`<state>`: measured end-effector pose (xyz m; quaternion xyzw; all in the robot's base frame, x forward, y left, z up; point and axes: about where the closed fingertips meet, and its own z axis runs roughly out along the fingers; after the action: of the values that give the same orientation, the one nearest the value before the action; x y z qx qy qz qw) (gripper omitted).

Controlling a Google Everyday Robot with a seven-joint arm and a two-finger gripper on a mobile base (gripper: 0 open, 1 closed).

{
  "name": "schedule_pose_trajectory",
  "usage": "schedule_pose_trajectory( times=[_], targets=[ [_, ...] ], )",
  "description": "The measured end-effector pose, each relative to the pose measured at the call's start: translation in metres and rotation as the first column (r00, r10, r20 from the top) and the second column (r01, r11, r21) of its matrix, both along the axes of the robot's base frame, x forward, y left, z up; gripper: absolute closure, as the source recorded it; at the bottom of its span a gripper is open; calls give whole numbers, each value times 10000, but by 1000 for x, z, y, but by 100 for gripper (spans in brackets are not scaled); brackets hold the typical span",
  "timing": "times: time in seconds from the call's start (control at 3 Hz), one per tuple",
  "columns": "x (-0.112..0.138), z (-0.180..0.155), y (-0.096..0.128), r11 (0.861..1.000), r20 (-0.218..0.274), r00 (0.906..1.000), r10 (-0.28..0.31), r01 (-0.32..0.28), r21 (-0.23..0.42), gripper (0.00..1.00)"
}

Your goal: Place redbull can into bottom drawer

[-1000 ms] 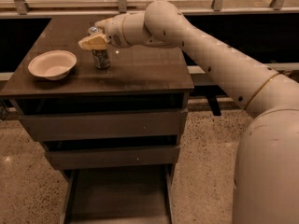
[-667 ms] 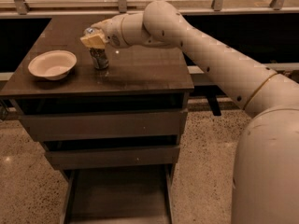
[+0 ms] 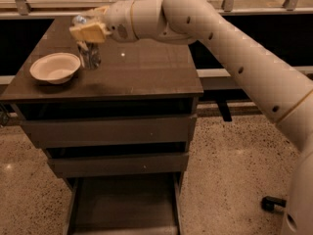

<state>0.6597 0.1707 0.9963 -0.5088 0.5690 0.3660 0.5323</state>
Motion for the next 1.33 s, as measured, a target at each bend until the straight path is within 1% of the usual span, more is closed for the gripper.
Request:
schedule_pose_trajectory(
  times=[0.33,0.67,1.0,1.33],
  targets=[
    [-56,-37,-1,9902,-1079,9876,1141,-1219,-685,100],
    [-64,-45,1,9855,-1227,9829,1372,-1479,-826,100],
    [-70,-102,6,9924,-1193,9861,1156,-1197,-276,100],
    [-101,-165,9,9932,-1060,9882,1107,-1061,479,100]
  ],
)
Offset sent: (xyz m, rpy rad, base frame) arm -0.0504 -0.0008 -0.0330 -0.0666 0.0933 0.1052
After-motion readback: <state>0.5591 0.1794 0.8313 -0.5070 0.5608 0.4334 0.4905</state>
